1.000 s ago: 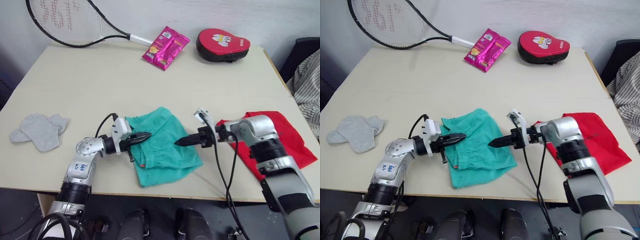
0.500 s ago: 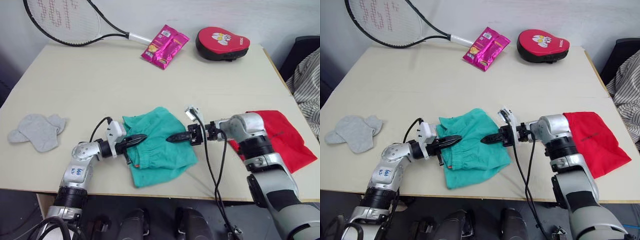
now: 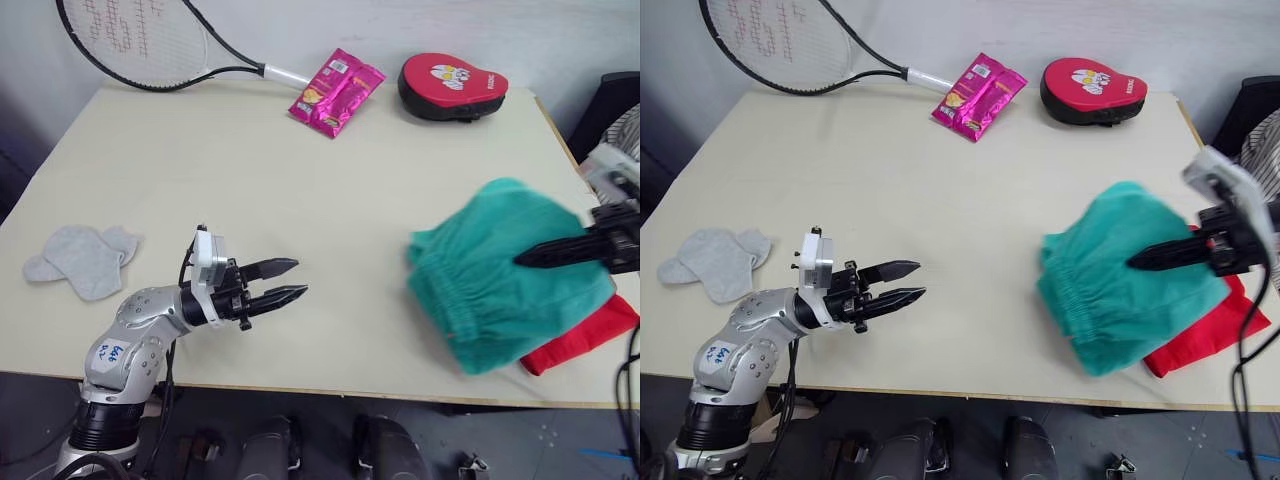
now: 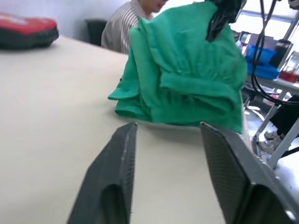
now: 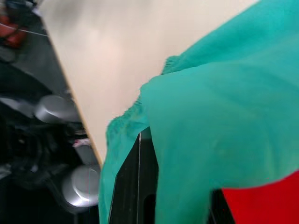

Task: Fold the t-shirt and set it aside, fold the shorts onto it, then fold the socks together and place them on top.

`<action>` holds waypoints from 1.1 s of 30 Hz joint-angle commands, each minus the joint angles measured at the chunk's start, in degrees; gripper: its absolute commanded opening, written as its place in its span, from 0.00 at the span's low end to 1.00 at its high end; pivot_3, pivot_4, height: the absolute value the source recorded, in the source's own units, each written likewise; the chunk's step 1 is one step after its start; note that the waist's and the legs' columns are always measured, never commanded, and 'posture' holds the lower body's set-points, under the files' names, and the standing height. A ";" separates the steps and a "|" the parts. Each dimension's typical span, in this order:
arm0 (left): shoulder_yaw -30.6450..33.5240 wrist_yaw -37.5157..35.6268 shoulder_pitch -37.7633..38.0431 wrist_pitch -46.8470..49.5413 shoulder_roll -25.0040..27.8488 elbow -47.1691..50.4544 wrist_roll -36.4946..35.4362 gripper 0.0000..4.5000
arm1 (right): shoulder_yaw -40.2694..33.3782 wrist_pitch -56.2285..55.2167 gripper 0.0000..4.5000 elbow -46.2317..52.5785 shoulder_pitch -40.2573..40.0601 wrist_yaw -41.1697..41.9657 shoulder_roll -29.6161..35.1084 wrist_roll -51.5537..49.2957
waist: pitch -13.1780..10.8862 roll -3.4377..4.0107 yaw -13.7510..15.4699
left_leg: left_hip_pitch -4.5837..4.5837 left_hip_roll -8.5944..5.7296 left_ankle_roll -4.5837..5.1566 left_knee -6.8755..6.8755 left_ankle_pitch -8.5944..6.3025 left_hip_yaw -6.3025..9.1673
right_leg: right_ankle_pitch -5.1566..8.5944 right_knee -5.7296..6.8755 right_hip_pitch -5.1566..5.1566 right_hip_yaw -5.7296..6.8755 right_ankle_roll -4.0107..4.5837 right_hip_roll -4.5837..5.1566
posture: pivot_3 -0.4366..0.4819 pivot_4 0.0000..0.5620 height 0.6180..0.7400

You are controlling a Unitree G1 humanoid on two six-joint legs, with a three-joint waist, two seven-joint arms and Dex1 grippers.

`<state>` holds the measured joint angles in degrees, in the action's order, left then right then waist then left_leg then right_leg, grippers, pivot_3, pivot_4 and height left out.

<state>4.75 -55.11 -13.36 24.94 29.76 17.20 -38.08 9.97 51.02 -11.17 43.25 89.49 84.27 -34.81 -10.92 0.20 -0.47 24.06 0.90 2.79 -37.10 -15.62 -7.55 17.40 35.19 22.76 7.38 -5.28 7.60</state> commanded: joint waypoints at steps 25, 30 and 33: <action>6.17 -0.98 3.67 1.05 8.13 2.77 -1.49 1.00 | -9.11 -58.18 0.64 -43.09 1.68 -14.88 -12.57 28.50 | -0.14 0.28 -0.18 | -0.22 0.01 0.34 -0.18 0.34 -0.66 | -0.04 0.40 0.19 -0.64 -0.07 -0.09 | 0.48 0.27 1.00; 7.44 -1.37 4.11 -5.89 7.76 -3.27 3.38 1.00 | -29.10 -48.79 0.99 -7.66 -16.16 -20.87 -19.88 11.22 | -0.10 0.21 -0.87 | -0.80 0.13 0.27 0.05 0.29 -0.80 | -0.02 0.36 -0.23 -0.83 -0.03 -0.20 | 0.48 0.27 1.00; 10.40 2.50 5.17 -9.75 5.83 -4.98 5.22 1.00 | -32.84 -45.48 0.99 12.13 -28.01 -29.26 -27.83 9.21 | 0.04 -0.12 -0.80 | -0.85 0.25 -0.12 0.09 0.02 -0.70 | 0.01 0.38 -0.28 -0.76 0.01 -0.24 | 0.48 0.27 1.00</action>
<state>12.47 -54.26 -8.66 17.94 35.91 12.17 -33.66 -20.68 3.88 -6.67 17.50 64.02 57.80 -23.69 -10.87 0.08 -1.27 23.21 1.17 2.67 -37.02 -15.66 -8.23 17.42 35.58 22.48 6.62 -5.24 7.36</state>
